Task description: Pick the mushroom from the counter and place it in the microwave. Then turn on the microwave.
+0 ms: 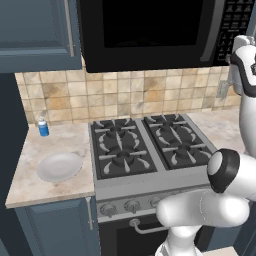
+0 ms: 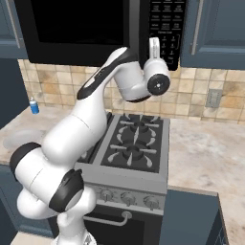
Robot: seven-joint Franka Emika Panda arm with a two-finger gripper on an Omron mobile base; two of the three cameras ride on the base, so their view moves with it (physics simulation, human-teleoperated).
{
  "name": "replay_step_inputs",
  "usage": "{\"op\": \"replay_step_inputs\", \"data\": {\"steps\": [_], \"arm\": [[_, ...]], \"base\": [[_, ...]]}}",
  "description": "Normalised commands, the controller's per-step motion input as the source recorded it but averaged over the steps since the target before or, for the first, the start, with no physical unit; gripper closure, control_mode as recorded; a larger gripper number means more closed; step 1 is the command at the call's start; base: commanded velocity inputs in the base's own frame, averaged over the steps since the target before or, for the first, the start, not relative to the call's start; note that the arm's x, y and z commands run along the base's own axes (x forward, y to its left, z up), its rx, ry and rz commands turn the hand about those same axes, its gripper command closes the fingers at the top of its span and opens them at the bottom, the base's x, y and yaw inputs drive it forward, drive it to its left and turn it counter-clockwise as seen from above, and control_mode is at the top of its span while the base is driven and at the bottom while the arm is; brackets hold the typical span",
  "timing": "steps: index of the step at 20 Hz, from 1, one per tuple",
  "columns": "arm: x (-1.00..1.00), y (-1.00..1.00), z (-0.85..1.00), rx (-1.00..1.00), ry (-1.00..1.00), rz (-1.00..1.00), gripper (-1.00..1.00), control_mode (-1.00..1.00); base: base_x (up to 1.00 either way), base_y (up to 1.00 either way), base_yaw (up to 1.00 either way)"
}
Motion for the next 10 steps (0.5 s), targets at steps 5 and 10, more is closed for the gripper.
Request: {"op": "replay_step_inputs", "data": {"steps": [5, 10], "arm": [[0.09, -0.02, -0.01, 0.0, 0.0, 0.0, 1.0, -1.0], [0.09, 0.0, -0.01, 0.0, 0.0, 0.0, 1.0, -1.0]], "base": [[0.0, 0.0, 0.0], [0.0, 0.0, 0.0]]}}
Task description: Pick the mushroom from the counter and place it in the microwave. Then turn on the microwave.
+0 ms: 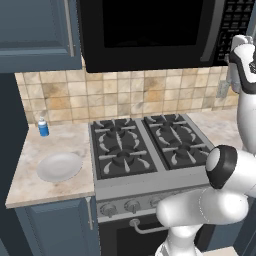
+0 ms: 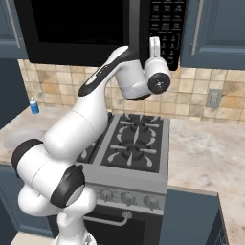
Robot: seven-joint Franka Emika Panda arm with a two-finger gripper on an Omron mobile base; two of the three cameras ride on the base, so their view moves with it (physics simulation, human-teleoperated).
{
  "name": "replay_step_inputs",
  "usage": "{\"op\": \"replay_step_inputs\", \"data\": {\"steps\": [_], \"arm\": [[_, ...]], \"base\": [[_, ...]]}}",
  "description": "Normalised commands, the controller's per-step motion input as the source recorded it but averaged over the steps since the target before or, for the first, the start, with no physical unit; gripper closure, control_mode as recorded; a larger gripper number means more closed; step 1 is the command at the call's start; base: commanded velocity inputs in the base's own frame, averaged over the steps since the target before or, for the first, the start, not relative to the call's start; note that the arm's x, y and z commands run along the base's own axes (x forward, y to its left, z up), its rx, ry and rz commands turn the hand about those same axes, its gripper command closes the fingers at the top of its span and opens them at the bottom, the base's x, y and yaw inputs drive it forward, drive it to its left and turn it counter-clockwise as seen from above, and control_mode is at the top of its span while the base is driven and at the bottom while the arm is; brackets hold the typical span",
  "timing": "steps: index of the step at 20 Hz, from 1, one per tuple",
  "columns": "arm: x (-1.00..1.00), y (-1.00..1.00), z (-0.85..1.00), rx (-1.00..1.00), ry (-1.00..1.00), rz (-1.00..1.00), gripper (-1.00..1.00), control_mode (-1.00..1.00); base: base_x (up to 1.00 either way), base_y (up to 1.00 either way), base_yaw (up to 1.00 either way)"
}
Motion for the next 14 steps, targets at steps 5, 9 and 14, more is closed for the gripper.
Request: {"op": "replay_step_inputs", "data": {"steps": [5, 9, 14], "arm": [[0.08, -0.02, 0.0, 0.0, 0.0, 0.0, 1.0, -1.0], [0.05, -0.06, 0.0, 0.0, -0.01, 0.0, 1.0, -1.0], [0.05, -0.06, 0.0, 0.0, -0.01, 0.0, 1.0, -1.0]], "base": [[0.0, 0.0, 0.0], [0.0, 0.0, 0.0], [0.0, 0.0, 0.0]]}}
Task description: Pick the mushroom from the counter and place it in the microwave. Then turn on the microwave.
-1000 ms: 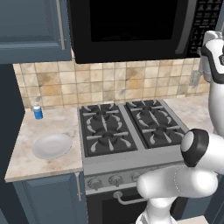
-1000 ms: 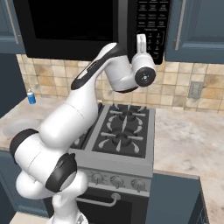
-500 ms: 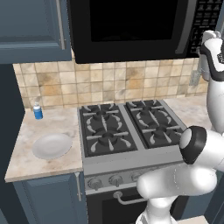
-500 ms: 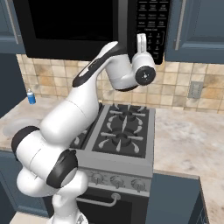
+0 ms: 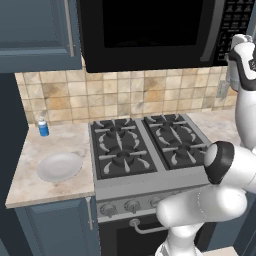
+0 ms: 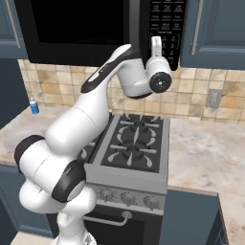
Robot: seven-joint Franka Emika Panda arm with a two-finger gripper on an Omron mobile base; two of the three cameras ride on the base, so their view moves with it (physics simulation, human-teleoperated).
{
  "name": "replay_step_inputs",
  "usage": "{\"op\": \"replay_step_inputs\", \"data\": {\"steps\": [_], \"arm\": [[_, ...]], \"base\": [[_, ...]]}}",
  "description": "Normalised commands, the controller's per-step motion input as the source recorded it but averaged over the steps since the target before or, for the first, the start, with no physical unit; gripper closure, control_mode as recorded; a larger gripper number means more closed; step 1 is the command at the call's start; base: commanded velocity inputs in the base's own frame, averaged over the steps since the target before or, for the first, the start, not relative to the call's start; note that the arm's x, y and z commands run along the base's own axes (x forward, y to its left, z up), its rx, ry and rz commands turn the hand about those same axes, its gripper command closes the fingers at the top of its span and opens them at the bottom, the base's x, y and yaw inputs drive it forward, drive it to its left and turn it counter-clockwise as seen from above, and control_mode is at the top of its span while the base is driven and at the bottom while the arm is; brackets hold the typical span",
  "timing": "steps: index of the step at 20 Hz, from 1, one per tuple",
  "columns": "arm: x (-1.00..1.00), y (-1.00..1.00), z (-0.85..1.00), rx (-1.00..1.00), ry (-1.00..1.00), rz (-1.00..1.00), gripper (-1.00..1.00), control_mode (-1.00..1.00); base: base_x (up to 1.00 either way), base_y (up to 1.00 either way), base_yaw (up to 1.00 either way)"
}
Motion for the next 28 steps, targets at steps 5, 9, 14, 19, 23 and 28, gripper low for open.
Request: {"op": "replay_step_inputs", "data": {"steps": [5, 9, 14, 19, 23, 28], "arm": [[0.06, -0.03, -0.01, 0.0, -0.01, 0.0, 1.0, -1.0], [0.07, 0.0, -0.03, 0.0, 0.0, 0.0, 1.0, -1.0], [0.05, 0.0, -0.04, 0.0, -0.01, 0.0, 1.0, -1.0], [0.04, 0.0, -0.02, 0.0, -0.01, 0.0, 1.0, -1.0], [0.06, 0.0, 0.0, 0.0, 0.0, 0.0, 1.0, -1.0], [0.09, 0.0, 0.0, 0.0, 0.0, 0.0, 1.0, -1.0]], "base": [[0.0, 0.0, 0.0], [0.0, 0.0, 0.0], [0.0, 0.0, 0.0], [0.0, 0.0, 0.0], [0.0, 0.0, 0.0], [0.0, 0.0, 0.0]]}}
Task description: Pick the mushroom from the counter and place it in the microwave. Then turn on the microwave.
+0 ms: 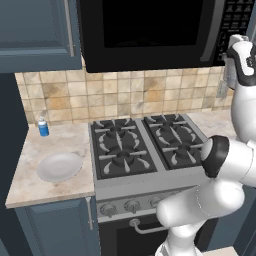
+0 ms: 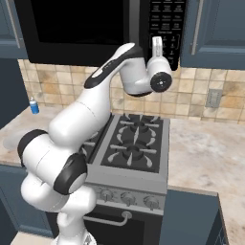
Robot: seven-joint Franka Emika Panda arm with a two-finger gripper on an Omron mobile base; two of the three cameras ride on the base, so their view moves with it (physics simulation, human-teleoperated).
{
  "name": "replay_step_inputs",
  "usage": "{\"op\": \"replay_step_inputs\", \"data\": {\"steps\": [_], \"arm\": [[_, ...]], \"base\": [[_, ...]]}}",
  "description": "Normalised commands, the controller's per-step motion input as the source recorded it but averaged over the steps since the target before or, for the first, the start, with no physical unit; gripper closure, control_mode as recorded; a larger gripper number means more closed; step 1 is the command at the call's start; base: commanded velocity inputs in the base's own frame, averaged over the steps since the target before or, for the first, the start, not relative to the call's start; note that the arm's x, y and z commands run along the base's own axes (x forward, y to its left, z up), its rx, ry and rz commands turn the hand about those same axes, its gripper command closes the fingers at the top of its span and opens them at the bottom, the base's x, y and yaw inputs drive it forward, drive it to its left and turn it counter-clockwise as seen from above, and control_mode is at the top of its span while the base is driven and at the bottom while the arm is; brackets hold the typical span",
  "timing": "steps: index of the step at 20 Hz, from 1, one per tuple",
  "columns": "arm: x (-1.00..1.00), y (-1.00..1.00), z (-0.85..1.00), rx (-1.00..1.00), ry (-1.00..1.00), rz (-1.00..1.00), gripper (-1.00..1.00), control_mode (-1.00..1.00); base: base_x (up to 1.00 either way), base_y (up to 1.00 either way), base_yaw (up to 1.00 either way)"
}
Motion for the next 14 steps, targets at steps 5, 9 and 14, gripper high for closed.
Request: {"op": "replay_step_inputs", "data": {"steps": [5, 9, 14], "arm": [[0.1, 0.0, 0.0, 0.0, 0.0, 0.0, 1.0, -1.0], [0.07, -0.01, -0.01, 0.0, 0.0, 0.0, 1.0, -1.0], [0.08, -0.02, -0.02, 0.0, 0.0, 0.0, 1.0, -1.0]], "base": [[0.0, 0.0, 0.0], [0.0, 0.0, 0.0], [0.0, 0.0, 0.0]]}}
